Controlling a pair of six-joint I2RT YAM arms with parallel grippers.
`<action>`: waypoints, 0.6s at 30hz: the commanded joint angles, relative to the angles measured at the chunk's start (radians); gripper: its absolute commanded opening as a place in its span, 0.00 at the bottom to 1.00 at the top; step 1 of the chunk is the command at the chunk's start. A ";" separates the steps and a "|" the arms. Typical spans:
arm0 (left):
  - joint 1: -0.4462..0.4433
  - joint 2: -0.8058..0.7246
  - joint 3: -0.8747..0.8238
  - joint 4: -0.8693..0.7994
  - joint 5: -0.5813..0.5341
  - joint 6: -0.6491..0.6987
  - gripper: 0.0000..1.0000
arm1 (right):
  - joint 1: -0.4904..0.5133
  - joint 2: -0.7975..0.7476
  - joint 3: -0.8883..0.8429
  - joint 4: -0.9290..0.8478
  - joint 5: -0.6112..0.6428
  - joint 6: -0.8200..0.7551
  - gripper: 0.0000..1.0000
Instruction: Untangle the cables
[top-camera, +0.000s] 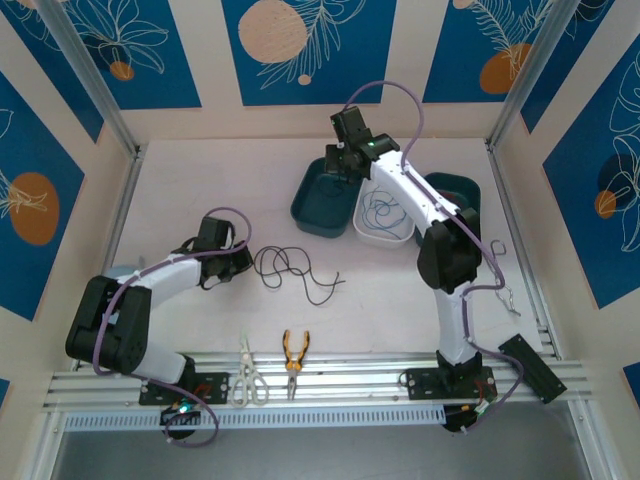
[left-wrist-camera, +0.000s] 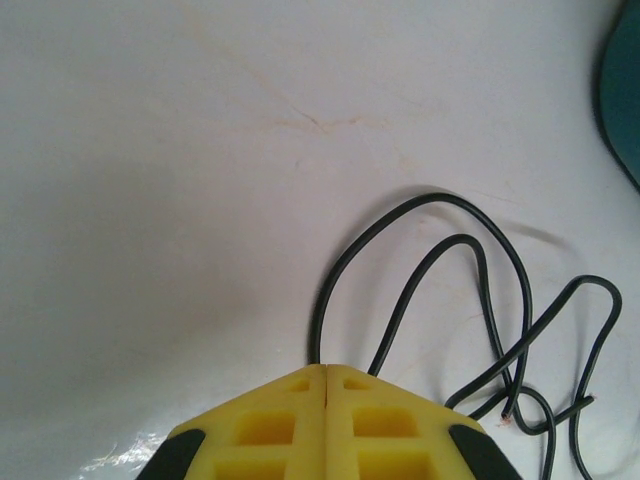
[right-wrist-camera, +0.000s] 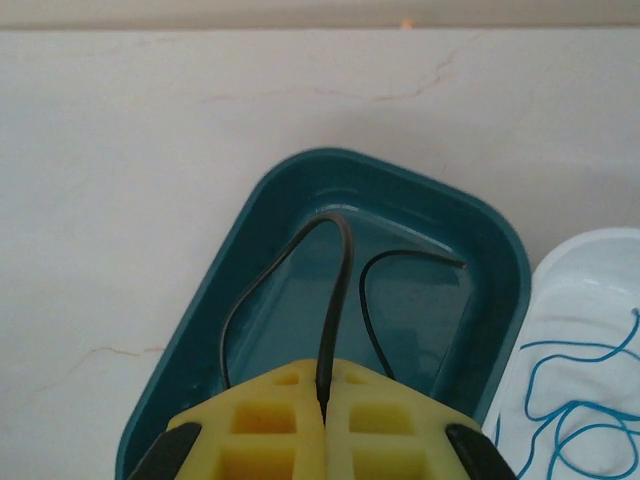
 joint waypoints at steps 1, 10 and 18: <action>-0.006 -0.021 -0.012 -0.015 0.002 0.025 0.00 | -0.005 0.038 0.044 -0.055 -0.032 0.037 0.00; -0.007 -0.019 -0.012 -0.011 0.014 0.028 0.00 | -0.010 0.111 0.038 -0.109 -0.086 0.127 0.00; -0.006 -0.027 -0.017 -0.013 0.016 0.030 0.00 | -0.010 0.163 0.042 -0.104 -0.170 0.158 0.00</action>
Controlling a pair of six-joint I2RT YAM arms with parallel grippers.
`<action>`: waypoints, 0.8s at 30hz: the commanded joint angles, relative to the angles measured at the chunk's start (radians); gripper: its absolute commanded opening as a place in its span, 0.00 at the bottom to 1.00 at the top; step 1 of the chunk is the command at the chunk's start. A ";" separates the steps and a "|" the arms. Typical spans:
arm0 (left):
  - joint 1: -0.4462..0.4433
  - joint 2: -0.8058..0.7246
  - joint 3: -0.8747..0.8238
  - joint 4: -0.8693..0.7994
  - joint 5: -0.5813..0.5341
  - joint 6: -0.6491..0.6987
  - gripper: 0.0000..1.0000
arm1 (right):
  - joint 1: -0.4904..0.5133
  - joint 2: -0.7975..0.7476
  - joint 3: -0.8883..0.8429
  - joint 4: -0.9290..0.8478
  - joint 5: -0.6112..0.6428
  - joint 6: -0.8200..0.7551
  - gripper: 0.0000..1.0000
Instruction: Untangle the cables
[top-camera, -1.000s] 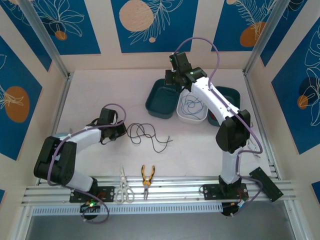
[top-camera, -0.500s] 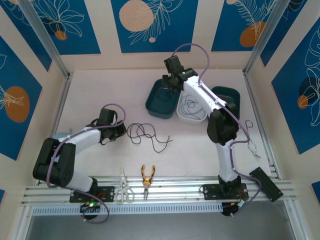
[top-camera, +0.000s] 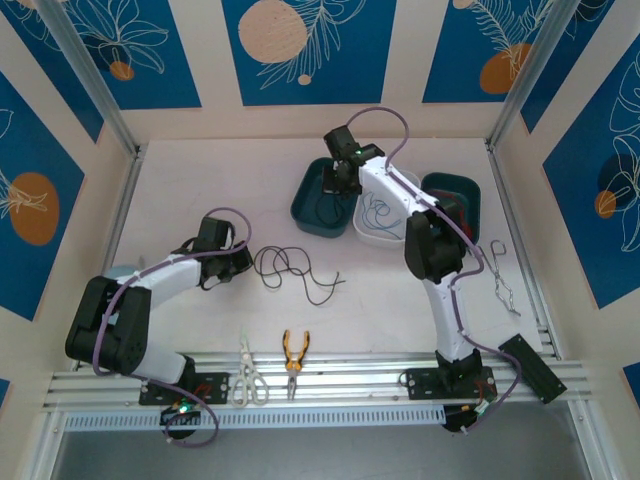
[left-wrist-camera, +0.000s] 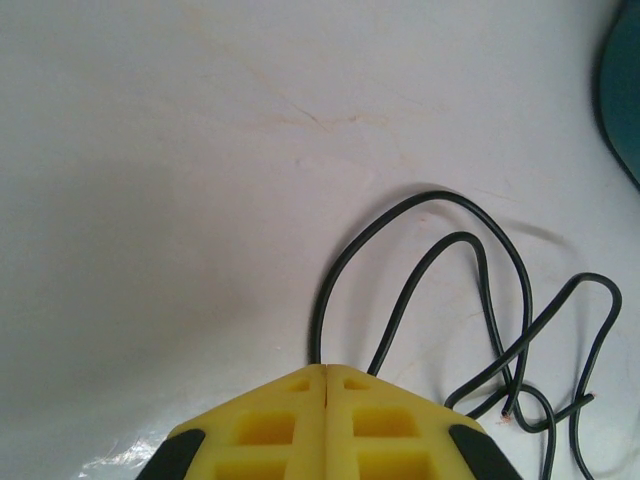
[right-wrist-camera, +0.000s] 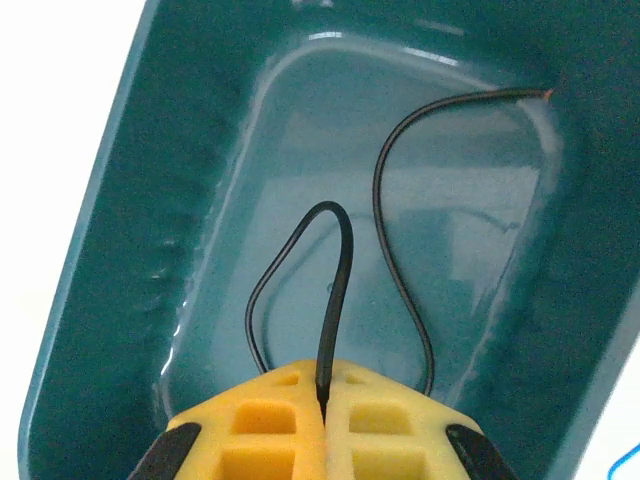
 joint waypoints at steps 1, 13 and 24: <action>-0.006 -0.024 -0.013 -0.013 0.015 0.028 0.00 | -0.002 0.025 0.036 -0.014 -0.075 0.032 0.00; -0.006 -0.051 -0.016 -0.010 0.019 0.010 0.23 | -0.018 0.054 0.158 -0.097 -0.061 -0.012 0.34; -0.019 -0.065 0.042 -0.059 0.054 0.073 0.40 | -0.008 -0.102 0.082 -0.123 0.007 -0.042 0.52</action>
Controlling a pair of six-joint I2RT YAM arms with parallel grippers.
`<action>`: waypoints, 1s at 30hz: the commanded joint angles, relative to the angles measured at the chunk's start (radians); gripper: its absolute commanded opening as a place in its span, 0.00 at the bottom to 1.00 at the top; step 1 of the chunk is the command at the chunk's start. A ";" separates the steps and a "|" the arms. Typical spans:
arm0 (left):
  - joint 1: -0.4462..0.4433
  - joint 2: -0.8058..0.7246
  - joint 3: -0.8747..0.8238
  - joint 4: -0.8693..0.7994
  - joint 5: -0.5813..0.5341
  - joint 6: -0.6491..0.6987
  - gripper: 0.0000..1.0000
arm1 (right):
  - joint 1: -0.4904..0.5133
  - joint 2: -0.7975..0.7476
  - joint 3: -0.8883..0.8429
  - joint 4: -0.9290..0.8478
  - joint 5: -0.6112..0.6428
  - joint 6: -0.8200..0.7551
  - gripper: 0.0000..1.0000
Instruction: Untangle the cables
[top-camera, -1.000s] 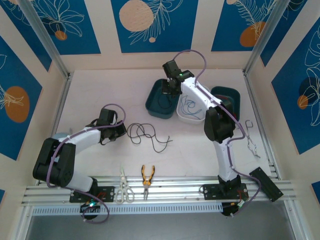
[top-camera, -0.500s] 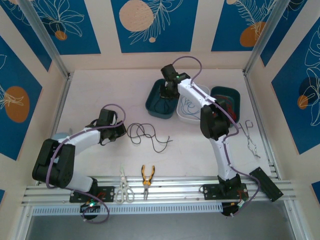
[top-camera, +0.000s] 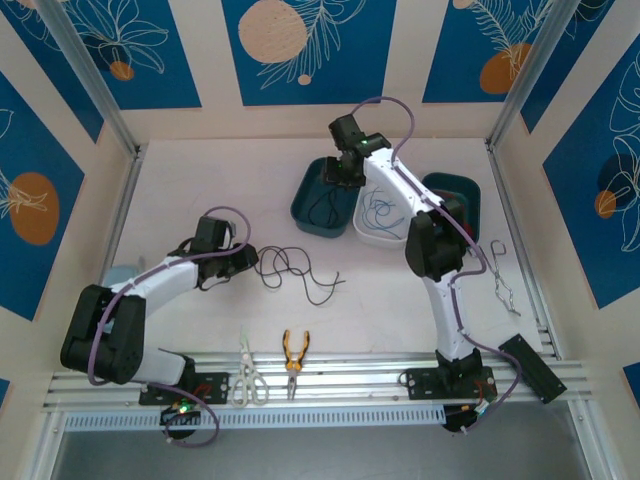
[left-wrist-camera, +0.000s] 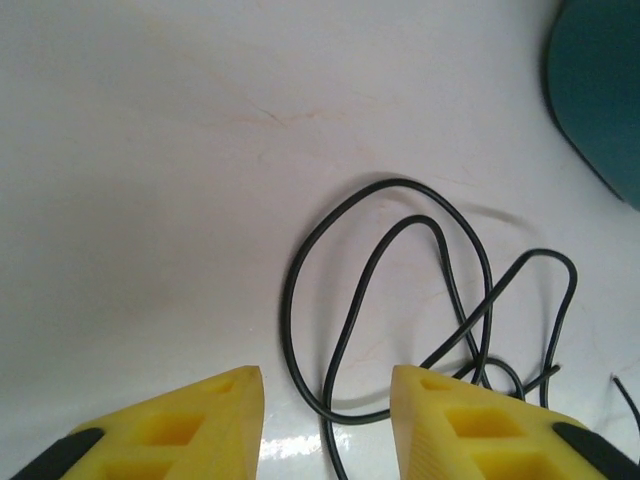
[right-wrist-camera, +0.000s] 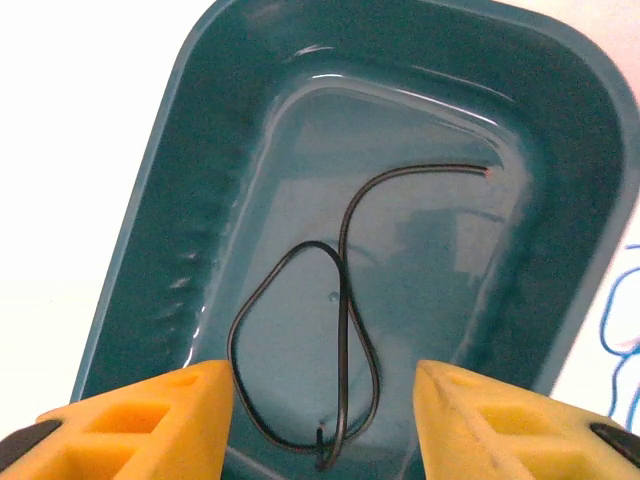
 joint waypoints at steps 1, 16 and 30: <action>-0.024 -0.011 0.050 -0.041 0.025 0.047 0.41 | 0.015 -0.123 -0.058 -0.014 0.020 -0.014 0.53; -0.192 0.224 0.295 -0.168 -0.071 0.240 0.45 | 0.124 -0.551 -0.637 0.117 0.087 0.156 0.80; -0.237 0.356 0.380 -0.236 -0.141 0.282 0.32 | 0.243 -0.663 -0.894 0.116 0.102 0.343 0.99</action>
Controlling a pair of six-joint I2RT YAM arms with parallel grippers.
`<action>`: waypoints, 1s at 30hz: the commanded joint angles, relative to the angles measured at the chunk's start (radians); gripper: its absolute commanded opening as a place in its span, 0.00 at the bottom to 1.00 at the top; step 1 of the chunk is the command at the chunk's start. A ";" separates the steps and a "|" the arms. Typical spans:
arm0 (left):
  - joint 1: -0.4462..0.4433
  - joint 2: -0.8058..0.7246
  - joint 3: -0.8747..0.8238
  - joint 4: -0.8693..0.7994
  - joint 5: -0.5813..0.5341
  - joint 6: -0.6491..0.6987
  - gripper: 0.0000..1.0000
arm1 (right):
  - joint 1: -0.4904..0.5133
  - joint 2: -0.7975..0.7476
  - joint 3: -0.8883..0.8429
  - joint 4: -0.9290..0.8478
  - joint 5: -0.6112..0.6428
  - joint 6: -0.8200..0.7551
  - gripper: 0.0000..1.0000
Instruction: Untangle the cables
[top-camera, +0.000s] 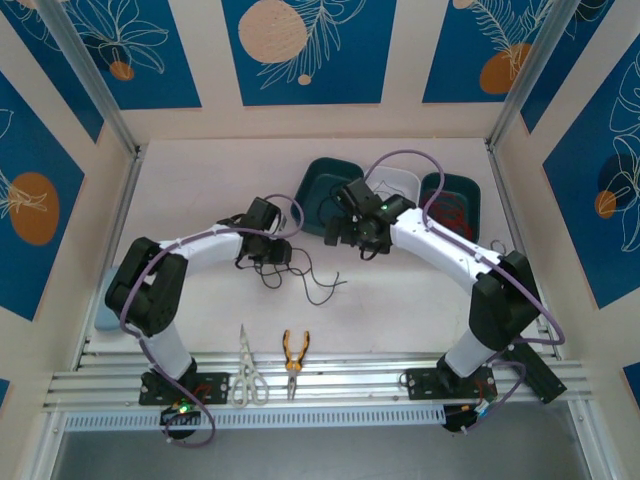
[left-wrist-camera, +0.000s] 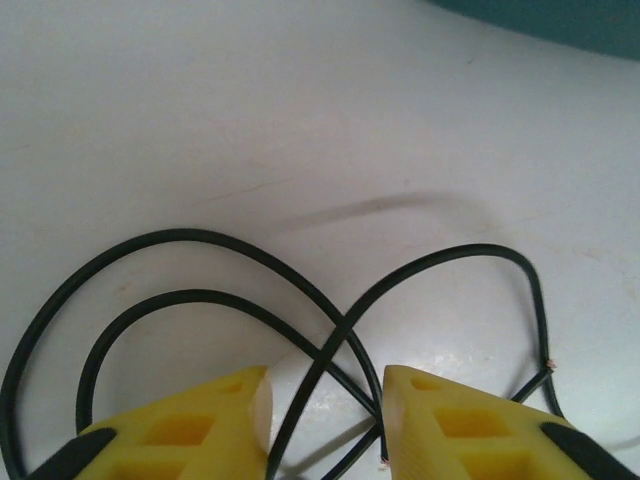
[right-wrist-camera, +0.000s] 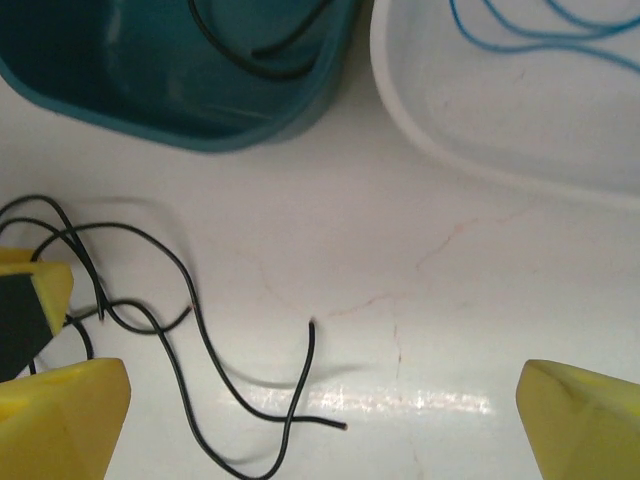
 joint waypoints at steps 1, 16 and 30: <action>-0.009 0.018 0.013 -0.039 -0.042 0.020 0.28 | 0.050 -0.003 -0.042 0.007 -0.007 0.092 0.99; -0.011 -0.045 -0.036 -0.003 -0.099 -0.028 0.00 | 0.167 0.123 -0.107 0.026 -0.166 0.226 0.86; -0.011 -0.121 -0.073 -0.005 -0.097 -0.028 0.00 | 0.104 0.209 -0.144 0.132 -0.188 0.255 0.61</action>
